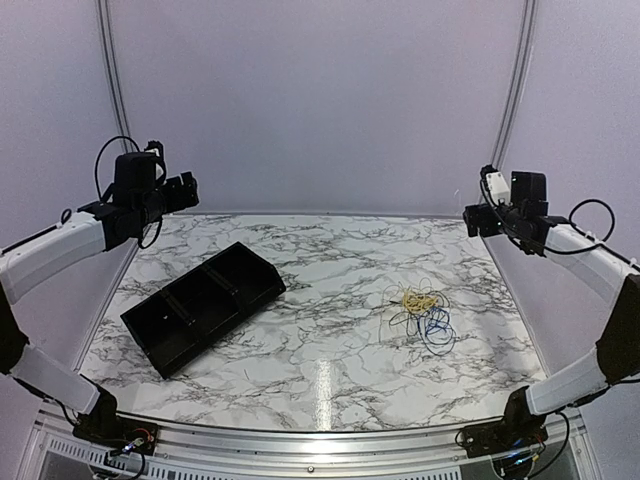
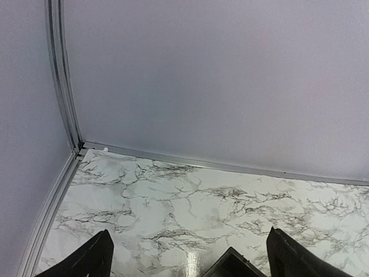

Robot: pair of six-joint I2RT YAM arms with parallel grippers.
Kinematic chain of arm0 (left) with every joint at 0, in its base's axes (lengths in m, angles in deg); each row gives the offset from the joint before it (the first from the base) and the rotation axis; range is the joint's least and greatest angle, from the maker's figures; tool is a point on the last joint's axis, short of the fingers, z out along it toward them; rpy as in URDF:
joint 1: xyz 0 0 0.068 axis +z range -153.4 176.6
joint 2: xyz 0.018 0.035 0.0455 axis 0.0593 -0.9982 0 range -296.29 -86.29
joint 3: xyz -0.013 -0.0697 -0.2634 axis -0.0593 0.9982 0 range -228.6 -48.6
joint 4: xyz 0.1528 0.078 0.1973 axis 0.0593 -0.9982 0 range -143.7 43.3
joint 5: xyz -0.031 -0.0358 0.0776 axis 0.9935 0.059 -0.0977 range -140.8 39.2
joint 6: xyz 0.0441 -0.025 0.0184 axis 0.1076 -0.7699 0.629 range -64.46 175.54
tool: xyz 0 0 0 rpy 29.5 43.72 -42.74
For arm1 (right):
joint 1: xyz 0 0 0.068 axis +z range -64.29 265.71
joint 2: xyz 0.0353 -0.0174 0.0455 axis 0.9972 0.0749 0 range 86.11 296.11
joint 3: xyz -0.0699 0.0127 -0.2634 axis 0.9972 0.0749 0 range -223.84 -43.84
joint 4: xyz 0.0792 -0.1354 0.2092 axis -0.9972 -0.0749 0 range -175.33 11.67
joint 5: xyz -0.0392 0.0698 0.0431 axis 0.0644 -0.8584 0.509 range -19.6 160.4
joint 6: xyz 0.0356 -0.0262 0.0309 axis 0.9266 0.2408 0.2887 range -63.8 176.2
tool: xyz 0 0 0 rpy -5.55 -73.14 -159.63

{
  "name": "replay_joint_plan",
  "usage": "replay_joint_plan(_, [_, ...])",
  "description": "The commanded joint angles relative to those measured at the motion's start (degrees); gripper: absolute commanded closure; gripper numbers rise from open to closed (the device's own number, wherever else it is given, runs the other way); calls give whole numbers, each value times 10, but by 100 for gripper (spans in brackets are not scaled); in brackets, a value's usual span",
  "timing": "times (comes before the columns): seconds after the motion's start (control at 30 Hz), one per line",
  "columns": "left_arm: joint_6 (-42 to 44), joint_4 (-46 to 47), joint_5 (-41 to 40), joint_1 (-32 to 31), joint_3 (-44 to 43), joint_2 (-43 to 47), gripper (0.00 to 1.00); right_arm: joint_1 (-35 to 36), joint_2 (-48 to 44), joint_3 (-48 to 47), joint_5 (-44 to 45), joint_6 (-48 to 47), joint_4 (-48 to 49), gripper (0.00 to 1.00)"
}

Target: Untangle the cables

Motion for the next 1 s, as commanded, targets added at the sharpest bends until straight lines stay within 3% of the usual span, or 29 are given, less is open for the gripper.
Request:
replay_joint_plan(0.0, [-13, 17, 90, 11, -54, -11, 6, -15, 5, -33, 15, -9, -20, 2])
replay_joint_plan(0.1, [20, 1, 102, -13, -79, -23, 9, -21, 2, -37, -19, -52, -35, 2])
replay_joint_plan(0.23, [21, -14, 109, -57, -107, -41, 5, -26, -5, -51, -153, -164, -127, 2])
replay_joint_plan(0.37, [46, -64, 111, -128, -139, -80, 2, -3, 2, -67, -244, -253, -218, 10])
replay_joint_plan(0.5, [33, -111, 164, -186, -165, -125, 6, 26, 18, -77, -261, -333, -276, 28])
replay_joint_plan(0.7, [-26, -129, 286, -233, -171, -185, 29, 60, 85, -126, -282, -417, -367, 55])
replay_joint_plan(0.87, [-30, -131, 284, -267, -158, -200, 31, 123, 120, -139, -260, -485, -382, 58])
replay_joint_plan(0.97, [-59, -133, 271, -270, -138, -197, 30, 170, 135, -140, -231, -530, -375, 54])
